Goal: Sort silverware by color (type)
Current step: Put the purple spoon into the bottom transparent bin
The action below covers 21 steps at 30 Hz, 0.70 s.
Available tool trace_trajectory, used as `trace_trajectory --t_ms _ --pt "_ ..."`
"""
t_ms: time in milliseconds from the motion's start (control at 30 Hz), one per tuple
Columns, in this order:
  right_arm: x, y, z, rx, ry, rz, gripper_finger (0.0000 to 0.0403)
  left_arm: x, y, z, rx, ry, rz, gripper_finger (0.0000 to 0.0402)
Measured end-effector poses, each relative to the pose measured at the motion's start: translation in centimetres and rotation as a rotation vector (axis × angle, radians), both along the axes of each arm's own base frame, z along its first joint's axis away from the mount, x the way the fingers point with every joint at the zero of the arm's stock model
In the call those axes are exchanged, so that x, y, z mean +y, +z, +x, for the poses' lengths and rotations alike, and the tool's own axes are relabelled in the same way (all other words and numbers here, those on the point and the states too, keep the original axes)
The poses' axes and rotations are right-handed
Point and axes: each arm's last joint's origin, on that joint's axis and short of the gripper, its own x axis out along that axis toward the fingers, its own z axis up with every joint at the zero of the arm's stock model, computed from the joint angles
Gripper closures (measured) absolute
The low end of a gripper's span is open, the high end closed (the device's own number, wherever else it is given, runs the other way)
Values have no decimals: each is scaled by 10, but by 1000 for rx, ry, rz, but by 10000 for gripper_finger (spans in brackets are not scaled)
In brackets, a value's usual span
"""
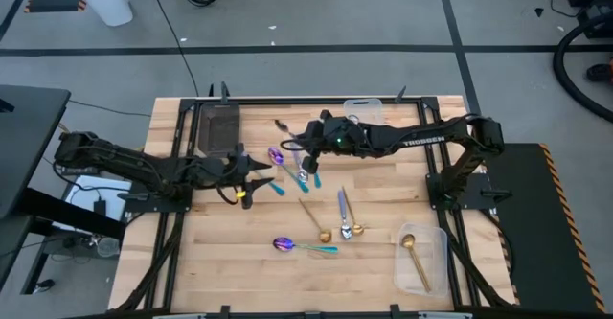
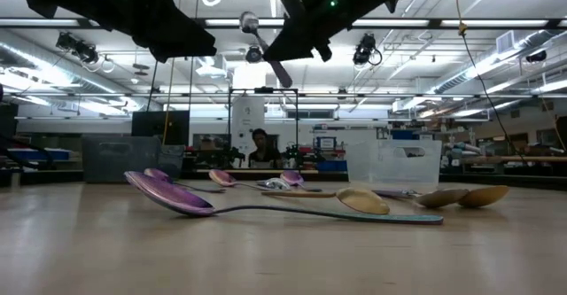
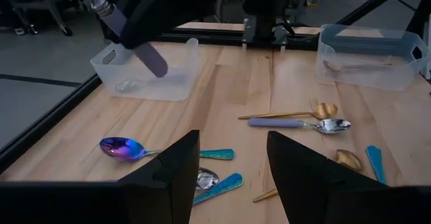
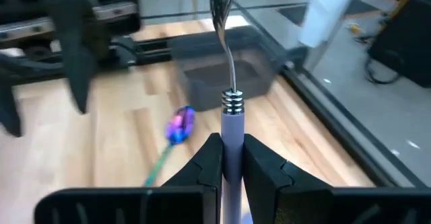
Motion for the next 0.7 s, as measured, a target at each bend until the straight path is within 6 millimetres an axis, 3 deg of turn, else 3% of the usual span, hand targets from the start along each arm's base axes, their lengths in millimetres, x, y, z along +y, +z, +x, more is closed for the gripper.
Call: trace_trajectory --t_ms 400,700 --pt "-25 8 -25 101 -152 9 355 1 -1 0 10 5 2 221" --pt "-53 -1 -43 233 -307 34 355 -1 -2 -1 20 5 -26 221"
